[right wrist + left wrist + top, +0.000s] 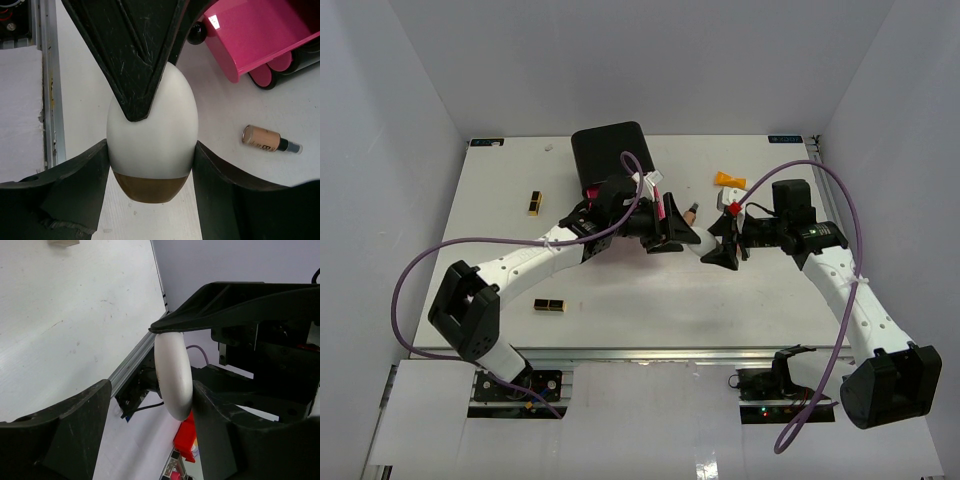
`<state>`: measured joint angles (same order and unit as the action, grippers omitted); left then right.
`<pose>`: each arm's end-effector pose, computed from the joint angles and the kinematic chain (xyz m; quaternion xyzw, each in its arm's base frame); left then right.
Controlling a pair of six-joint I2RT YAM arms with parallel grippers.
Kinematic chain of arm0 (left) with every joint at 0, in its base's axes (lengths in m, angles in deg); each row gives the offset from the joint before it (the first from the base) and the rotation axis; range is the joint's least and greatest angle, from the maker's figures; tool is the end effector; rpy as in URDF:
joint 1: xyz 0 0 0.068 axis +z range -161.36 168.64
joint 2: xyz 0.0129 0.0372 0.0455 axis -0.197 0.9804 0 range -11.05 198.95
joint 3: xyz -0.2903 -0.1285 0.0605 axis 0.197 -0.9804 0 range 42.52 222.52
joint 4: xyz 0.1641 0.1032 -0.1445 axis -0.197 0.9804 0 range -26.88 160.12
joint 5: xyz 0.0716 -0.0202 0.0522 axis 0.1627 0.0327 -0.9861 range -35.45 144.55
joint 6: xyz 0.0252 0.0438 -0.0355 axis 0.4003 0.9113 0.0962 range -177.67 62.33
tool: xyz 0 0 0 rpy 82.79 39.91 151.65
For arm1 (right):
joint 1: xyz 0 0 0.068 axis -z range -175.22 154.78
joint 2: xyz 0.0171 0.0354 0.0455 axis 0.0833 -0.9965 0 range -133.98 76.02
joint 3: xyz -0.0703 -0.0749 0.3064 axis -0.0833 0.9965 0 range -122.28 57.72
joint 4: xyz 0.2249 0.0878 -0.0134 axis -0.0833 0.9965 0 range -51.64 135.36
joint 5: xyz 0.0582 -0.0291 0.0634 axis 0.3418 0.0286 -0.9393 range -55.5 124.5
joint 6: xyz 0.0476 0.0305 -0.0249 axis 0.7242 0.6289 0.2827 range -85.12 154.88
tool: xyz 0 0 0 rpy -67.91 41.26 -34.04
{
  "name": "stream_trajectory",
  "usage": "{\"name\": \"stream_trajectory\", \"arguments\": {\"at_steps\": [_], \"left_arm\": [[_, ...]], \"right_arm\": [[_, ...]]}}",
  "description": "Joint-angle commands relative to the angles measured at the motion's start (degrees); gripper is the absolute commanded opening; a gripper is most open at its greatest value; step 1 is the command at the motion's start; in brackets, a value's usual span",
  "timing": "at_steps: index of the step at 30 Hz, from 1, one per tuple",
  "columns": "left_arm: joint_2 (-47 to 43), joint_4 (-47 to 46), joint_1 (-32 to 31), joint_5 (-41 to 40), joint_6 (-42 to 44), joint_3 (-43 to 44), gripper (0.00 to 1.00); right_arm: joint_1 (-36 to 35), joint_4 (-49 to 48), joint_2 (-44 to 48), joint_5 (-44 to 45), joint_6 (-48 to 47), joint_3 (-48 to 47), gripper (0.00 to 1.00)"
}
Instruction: Organize the makeup
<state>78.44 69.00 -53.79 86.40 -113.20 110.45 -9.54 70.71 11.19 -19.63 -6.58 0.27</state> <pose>0.2405 -0.2529 0.3504 0.0478 0.8328 -0.5306 0.1508 0.1780 0.0844 0.3652 -0.5479 0.6221 0.3117 0.4643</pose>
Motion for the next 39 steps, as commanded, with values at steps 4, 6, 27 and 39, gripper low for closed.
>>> {"name": "stream_trajectory", "arguments": {"at_steps": [4,6,27,39], "left_arm": [[2.22,-1.14,-0.94,2.36,-0.06,4.12,0.65],[2.94,-1.07,-1.18,2.55,-0.17,4.69,0.62],[4.07,1.14,-1.86,3.2,0.3,6.56,0.16],[-3.46,17.34,7.01,-8.62,10.4,9.65,0.09]], "right_arm": [[-1.39,-4.38,1.79,0.01,2.87,-1.26,0.2],[-1.55,-4.95,1.95,0.82,3.09,-0.85,0.2],[-2.65,-8.88,2.17,5.37,4.61,2.01,0.55],[-1.47,-4.25,4.5,4.88,0.31,1.12,0.96]]}}
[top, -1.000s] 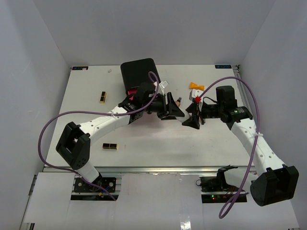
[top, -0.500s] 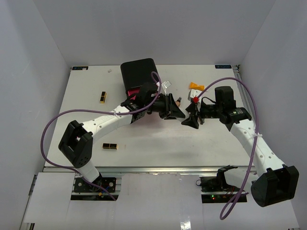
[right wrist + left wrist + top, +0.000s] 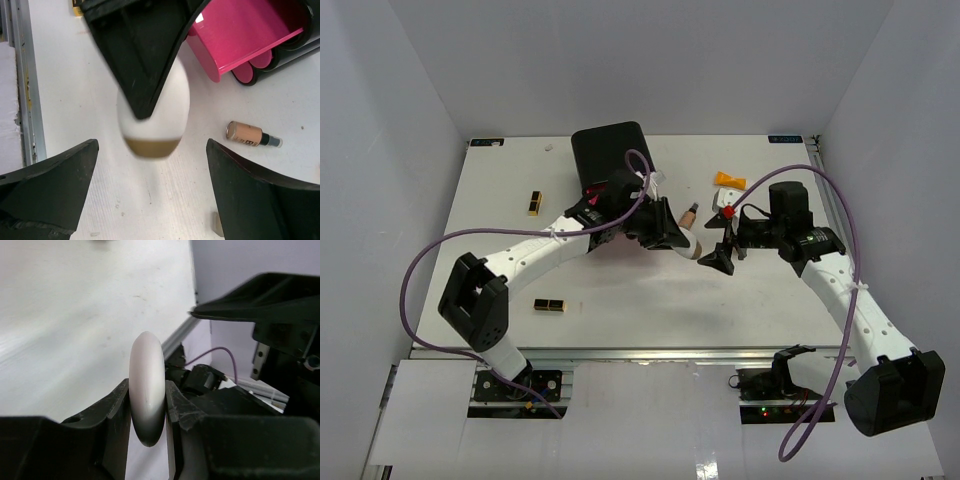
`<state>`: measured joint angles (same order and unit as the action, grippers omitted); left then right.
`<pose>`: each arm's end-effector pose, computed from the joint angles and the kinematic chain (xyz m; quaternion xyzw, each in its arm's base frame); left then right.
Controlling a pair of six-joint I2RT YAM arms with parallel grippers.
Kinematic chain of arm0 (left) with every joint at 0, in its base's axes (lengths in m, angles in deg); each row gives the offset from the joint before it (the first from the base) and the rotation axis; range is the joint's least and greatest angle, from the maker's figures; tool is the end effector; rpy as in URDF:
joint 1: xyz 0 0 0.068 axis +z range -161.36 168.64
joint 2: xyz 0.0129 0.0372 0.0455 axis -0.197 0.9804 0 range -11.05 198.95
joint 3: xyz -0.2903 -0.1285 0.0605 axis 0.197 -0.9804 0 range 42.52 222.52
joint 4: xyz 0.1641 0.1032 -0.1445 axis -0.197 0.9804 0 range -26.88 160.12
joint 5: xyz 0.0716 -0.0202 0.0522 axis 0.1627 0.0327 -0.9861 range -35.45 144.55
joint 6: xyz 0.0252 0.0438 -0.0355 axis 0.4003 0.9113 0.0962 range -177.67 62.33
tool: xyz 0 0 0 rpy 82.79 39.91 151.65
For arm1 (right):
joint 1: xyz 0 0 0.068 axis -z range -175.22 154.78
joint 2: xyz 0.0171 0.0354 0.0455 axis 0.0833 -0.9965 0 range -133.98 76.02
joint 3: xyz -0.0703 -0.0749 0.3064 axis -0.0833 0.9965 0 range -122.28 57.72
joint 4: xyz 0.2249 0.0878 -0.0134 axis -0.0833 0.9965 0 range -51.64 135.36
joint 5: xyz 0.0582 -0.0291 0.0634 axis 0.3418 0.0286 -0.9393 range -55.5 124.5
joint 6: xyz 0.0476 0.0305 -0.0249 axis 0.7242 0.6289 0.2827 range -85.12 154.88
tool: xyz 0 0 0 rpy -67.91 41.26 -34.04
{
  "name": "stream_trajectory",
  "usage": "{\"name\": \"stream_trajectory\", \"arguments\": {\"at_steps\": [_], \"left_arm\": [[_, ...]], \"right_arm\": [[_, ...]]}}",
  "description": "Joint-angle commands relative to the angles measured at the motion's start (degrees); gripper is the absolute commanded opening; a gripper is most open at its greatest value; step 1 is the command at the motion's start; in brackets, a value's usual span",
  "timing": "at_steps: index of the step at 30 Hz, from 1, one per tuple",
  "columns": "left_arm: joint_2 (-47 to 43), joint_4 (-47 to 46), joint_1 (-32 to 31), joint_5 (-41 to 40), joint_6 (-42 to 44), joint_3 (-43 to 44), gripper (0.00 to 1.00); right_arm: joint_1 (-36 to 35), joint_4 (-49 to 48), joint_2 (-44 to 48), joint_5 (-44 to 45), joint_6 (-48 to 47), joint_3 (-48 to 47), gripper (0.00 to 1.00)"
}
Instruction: Organize the makeup
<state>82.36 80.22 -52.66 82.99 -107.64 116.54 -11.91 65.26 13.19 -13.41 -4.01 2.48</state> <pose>0.2576 -0.2556 0.3426 0.0449 0.8715 -0.4653 0.1483 0.1743 0.0884 0.3647 -0.5443 0.6273 0.2707 0.4868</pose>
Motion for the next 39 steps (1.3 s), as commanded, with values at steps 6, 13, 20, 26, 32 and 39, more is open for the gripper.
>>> {"name": "stream_trajectory", "arguments": {"at_steps": [6,13,20,26,32,39], "left_arm": [[-10.42,8.45,13.74,-7.12,6.43,3.84,0.09],[-5.69,9.77,17.45,-9.78,9.38,8.69,0.1],[-1.71,9.96,17.48,-10.68,9.54,11.6,0.11],[0.3,9.35,17.48,-10.6,9.52,10.78,0.13],[2.28,8.58,17.48,-9.85,10.03,10.53,0.25],[3.51,8.36,17.48,-9.95,11.25,10.55,0.52]], "right_arm": [[2.92,1.59,3.83,-1.92,-2.09,0.45,0.96],[4.57,1.67,4.71,-1.82,-1.87,1.93,0.96],[5.83,1.6,5.0,-1.22,-2.07,2.96,0.96],[6.62,1.49,4.62,-1.25,-2.11,3.56,0.97],[6.85,1.55,3.9,-1.16,-2.59,3.8,0.97],[7.18,1.35,3.21,-0.76,-2.81,3.92,0.97]]}}
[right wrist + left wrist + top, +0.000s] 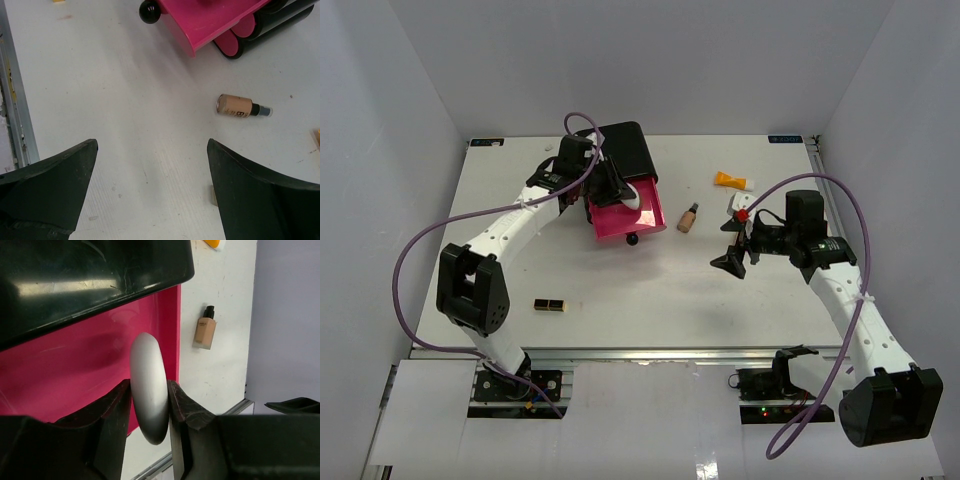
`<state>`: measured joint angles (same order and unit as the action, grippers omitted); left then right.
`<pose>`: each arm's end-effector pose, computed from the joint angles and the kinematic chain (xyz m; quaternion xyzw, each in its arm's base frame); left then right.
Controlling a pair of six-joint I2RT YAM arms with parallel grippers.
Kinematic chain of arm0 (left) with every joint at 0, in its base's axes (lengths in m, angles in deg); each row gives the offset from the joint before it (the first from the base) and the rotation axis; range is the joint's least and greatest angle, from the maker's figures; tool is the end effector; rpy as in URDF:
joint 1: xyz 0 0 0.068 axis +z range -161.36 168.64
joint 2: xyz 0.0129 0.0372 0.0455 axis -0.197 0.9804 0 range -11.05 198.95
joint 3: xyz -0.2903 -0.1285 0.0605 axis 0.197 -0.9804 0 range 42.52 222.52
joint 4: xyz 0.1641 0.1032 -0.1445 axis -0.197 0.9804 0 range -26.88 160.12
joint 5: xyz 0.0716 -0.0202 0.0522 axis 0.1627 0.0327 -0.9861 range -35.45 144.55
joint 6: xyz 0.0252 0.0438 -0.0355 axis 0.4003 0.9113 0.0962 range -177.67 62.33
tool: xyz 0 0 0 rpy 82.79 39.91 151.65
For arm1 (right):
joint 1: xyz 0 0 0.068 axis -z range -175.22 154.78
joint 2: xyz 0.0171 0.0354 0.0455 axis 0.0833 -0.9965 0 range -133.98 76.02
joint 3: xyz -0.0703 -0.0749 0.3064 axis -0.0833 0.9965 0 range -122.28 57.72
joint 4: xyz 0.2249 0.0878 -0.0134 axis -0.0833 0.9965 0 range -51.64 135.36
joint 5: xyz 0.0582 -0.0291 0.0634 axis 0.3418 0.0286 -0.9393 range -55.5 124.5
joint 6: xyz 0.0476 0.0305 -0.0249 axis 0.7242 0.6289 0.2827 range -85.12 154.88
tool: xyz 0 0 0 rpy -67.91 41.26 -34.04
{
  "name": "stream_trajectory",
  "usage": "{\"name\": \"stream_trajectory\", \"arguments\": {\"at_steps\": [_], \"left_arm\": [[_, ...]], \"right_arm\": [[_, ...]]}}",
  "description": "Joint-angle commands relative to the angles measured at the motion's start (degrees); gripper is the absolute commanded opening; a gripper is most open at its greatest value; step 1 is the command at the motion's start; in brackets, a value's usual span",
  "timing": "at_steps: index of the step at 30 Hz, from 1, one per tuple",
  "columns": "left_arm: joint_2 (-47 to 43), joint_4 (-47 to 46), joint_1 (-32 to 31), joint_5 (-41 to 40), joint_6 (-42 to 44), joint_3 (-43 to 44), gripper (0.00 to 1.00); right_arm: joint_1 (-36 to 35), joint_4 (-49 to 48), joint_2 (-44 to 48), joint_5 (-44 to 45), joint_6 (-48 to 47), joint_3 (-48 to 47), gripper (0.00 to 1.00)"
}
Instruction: Organize the makeup
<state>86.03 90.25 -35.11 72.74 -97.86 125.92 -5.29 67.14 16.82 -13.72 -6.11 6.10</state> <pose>0.3421 -0.1663 0.3549 -0.0632 0.8980 -0.3395 0.2725 0.1640 0.0644 0.3523 -0.5174 0.6556 0.2416 0.4941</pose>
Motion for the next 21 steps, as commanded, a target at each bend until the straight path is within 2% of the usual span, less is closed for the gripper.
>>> {"name": "stream_trajectory", "arguments": {"at_steps": [1,4,7,11,15,21], "left_arm": [[-0.06,-1.63,-0.07,0.27,1.77,1.25,0.56],[-0.31,-1.03,-0.07,0.07,2.27,1.42,0.7],[-1.46,-0.14,-0.07,-0.43,2.83,1.18,0.79],[-3.38,1.5,-0.07,-1.41,4.0,1.22,0.83],[-6.61,4.22,-0.07,-3.66,6.15,2.04,0.84],[-15.53,5.86,-0.07,-5.62,7.4,-1.49,0.85]], "right_arm": [[0.68,-0.56,-0.57,-0.38,-0.67,0.28,0.97],[1.16,-0.65,-1.46,-0.12,0.05,-0.21,0.97],[1.87,-0.77,-3.08,-0.09,1.29,-1.36,0.97],[2.92,-1.21,-5.84,0.42,4.11,-3.29,0.97],[3.9,-3.81,-11.8,6.02,10.62,-7.38,0.97],[5.59,-3.55,-26.11,11.06,11.9,-18.21,0.98]]}}
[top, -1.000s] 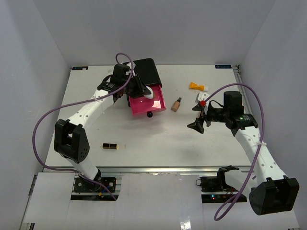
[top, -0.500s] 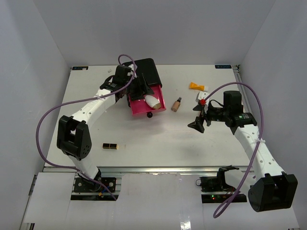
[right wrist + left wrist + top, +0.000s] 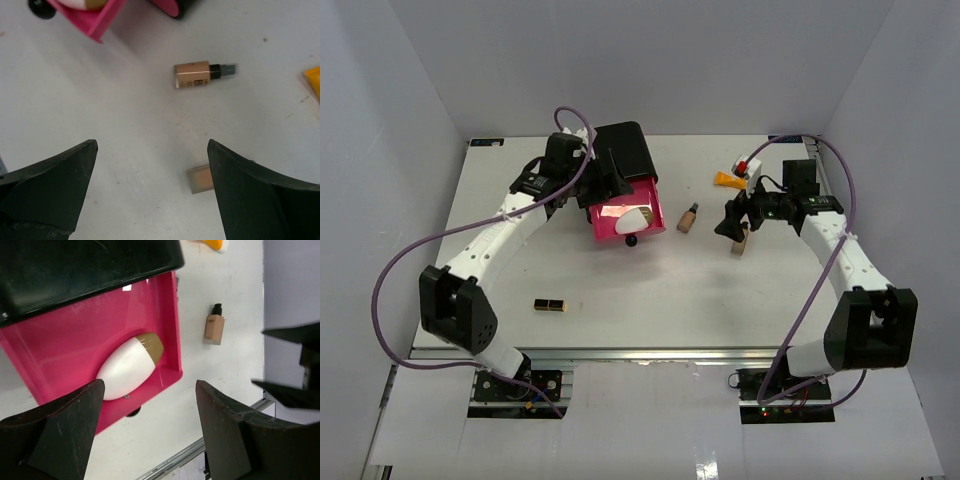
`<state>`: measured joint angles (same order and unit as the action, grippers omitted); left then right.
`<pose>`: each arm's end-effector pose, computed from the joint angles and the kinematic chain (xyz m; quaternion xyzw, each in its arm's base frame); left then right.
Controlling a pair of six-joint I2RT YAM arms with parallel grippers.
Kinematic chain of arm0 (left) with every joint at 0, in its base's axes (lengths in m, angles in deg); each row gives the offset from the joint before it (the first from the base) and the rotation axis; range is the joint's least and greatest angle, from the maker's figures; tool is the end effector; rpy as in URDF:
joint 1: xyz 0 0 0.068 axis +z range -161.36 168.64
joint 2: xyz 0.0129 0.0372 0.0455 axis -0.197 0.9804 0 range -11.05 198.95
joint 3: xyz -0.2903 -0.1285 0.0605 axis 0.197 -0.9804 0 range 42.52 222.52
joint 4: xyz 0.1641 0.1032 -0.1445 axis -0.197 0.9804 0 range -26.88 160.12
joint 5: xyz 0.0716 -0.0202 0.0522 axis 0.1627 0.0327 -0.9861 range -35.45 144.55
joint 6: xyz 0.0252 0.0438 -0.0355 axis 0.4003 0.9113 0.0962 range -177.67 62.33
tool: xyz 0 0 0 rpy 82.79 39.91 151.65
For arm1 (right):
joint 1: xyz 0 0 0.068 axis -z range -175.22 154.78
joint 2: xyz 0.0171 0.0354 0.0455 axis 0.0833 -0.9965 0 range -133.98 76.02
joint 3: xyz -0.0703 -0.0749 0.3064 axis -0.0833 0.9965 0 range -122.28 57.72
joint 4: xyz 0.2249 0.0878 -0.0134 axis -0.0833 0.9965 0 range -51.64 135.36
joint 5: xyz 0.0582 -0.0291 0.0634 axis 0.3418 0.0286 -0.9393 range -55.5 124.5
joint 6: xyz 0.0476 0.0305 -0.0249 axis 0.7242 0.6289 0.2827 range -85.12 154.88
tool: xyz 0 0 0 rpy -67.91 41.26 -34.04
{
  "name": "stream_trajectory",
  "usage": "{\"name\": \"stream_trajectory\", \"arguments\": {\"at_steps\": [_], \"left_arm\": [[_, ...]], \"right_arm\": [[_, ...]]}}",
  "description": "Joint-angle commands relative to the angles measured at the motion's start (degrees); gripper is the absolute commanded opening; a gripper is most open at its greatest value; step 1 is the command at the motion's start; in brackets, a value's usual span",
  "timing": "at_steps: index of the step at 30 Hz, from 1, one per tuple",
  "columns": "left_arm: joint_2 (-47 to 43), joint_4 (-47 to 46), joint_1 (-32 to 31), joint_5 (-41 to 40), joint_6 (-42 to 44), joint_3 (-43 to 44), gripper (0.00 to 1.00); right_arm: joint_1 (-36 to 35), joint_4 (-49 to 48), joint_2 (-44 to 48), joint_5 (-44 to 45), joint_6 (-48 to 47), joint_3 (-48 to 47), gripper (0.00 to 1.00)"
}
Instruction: Organize the makeup
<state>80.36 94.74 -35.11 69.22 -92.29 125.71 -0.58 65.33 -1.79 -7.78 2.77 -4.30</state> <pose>0.3150 -0.1513 0.3802 -0.0312 0.8994 -0.3059 0.3106 0.2606 0.0559 0.3452 -0.4113 0.7629 0.2351 0.4400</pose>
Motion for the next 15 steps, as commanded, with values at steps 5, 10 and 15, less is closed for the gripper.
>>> {"name": "stream_trajectory", "arguments": {"at_steps": [5,10,15], "left_arm": [[-20.35,2.09,0.11,-4.0,-0.16,-10.44,0.89],[-30.58,3.12,0.3,-6.27,-3.31,-18.57,0.93],[-37.63,4.15,0.37,-8.07,-7.67,-24.0,0.94]], "right_arm": [[1.05,0.31,-21.82,15.25,6.16,-20.79,0.93],[1.46,1.92,-33.41,18.11,2.82,-32.84,0.91],[1.67,2.25,-43.28,20.64,-1.01,-43.91,0.91]]}}
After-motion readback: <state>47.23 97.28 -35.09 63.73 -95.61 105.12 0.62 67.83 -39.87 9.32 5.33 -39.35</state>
